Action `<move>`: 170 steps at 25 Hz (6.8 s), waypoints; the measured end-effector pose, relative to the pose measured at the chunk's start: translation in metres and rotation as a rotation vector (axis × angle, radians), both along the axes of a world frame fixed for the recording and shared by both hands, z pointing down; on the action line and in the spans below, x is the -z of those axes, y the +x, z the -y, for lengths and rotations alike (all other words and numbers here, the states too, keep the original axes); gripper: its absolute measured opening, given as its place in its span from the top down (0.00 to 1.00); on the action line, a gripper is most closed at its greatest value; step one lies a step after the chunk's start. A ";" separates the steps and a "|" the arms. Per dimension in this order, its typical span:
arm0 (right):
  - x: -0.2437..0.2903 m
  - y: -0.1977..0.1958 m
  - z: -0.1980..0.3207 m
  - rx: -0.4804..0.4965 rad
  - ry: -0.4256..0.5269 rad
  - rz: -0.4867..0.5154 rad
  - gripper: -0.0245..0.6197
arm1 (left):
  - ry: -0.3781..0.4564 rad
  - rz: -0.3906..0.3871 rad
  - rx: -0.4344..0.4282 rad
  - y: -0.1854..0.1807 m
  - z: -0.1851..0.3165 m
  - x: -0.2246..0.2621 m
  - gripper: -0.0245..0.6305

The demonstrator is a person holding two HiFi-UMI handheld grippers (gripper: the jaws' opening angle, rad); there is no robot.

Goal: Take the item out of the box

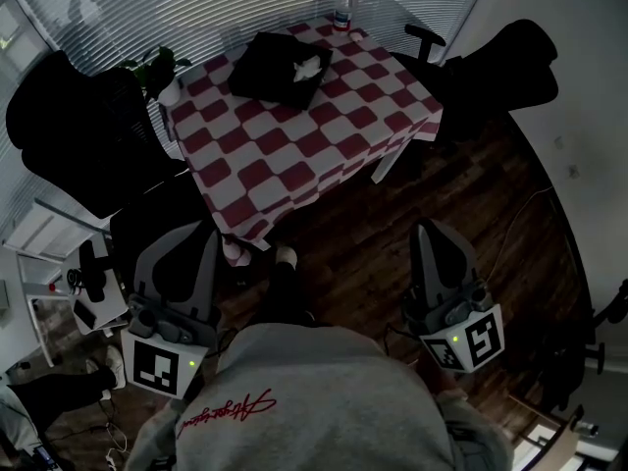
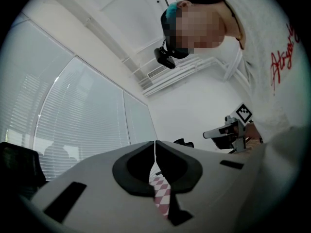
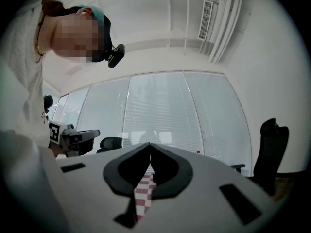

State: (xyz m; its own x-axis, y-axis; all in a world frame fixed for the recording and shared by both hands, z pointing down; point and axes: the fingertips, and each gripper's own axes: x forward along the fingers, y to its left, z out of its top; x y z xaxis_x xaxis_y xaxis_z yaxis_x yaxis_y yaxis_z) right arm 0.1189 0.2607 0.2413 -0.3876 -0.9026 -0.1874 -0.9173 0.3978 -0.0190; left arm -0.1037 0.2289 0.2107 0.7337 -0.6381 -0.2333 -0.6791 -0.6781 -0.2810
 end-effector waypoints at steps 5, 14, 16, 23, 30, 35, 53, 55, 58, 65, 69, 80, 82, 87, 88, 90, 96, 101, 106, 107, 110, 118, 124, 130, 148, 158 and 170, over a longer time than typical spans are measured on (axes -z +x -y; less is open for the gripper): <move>0.000 0.002 0.022 -0.007 -0.001 -0.007 0.95 | 0.002 -0.005 -0.007 0.002 0.024 0.000 0.93; 0.000 0.004 0.065 -0.015 0.006 -0.012 0.95 | 0.001 -0.006 -0.012 0.003 0.071 -0.004 0.93; -0.001 0.006 0.075 -0.022 0.008 -0.011 0.95 | 0.002 -0.012 -0.017 0.005 0.083 -0.004 0.93; -0.002 0.017 0.107 -0.050 0.006 -0.016 0.95 | 0.005 -0.019 -0.040 0.016 0.124 -0.005 0.93; 0.002 0.023 0.143 -0.077 0.003 -0.023 0.95 | -0.001 -0.029 -0.058 0.021 0.167 -0.004 0.93; 0.006 0.024 0.172 -0.084 0.005 -0.030 0.95 | -0.004 -0.030 -0.067 0.023 0.198 -0.004 0.93; 0.012 0.000 0.264 -0.069 0.011 -0.031 0.95 | -0.026 -0.030 -0.077 0.006 0.286 -0.006 0.93; 0.012 -0.003 0.272 -0.068 0.010 -0.031 0.95 | -0.033 -0.032 -0.074 0.003 0.294 -0.008 0.93; 0.012 -0.007 0.282 -0.070 0.013 -0.029 0.95 | -0.038 -0.038 -0.074 0.001 0.305 -0.009 0.93; 0.014 -0.011 0.295 -0.061 0.018 -0.020 0.95 | -0.049 -0.035 -0.067 -0.003 0.316 -0.011 0.93; 0.015 -0.010 0.299 -0.053 0.016 -0.018 0.95 | -0.048 -0.036 -0.061 -0.003 0.319 -0.009 0.93; 0.017 0.003 0.311 0.002 0.009 -0.006 0.95 | -0.046 -0.036 -0.007 0.008 0.320 -0.004 0.93; 0.020 0.005 0.316 0.026 0.013 -0.006 0.95 | -0.042 -0.037 0.011 0.011 0.320 -0.002 0.93; 0.025 0.010 0.326 0.087 0.025 -0.019 0.95 | -0.034 -0.040 0.067 0.015 0.318 0.000 0.93; 0.024 0.010 0.329 0.098 0.024 -0.019 0.95 | -0.034 -0.039 0.078 0.015 0.317 0.000 0.93; 0.023 0.012 0.333 0.120 0.024 -0.021 0.95 | -0.035 -0.038 0.099 0.015 0.316 -0.001 0.93; 0.025 0.008 0.346 0.181 0.032 -0.036 0.95 | -0.031 -0.040 0.162 0.009 0.316 0.000 0.93; 0.021 0.005 0.358 0.225 0.031 -0.055 0.95 | -0.030 -0.035 0.209 0.005 0.315 -0.001 0.93; 0.018 0.001 0.369 0.262 0.033 -0.069 0.95 | -0.028 -0.031 0.243 0.002 0.316 -0.001 0.93; 0.017 0.000 0.371 0.267 0.030 -0.070 0.95 | -0.028 -0.030 0.248 0.002 0.316 -0.001 0.93; 0.014 -0.001 0.377 0.277 0.024 -0.071 0.95 | -0.031 -0.024 0.263 0.000 0.316 -0.002 0.93; 0.009 -0.004 0.388 0.292 0.016 -0.087 0.94 | -0.027 -0.022 0.293 -0.005 0.316 -0.001 0.93; 0.002 -0.011 0.398 0.323 0.003 -0.113 0.94 | -0.033 -0.021 0.316 -0.011 0.317 -0.003 0.93; -0.007 -0.015 0.410 0.358 -0.016 -0.126 0.84 | -0.043 -0.010 0.338 -0.016 0.314 -0.005 0.93; -0.049 -0.035 0.457 0.442 -0.082 -0.243 0.75 | -0.043 0.001 0.441 -0.042 0.301 -0.004 0.93; -0.076 -0.039 0.478 0.454 -0.141 -0.311 0.72 | -0.040 0.001 0.480 -0.052 0.295 -0.002 0.93; -0.109 -0.039 0.497 0.457 -0.210 -0.361 0.70 | -0.041 0.004 0.516 -0.059 0.291 -0.002 0.93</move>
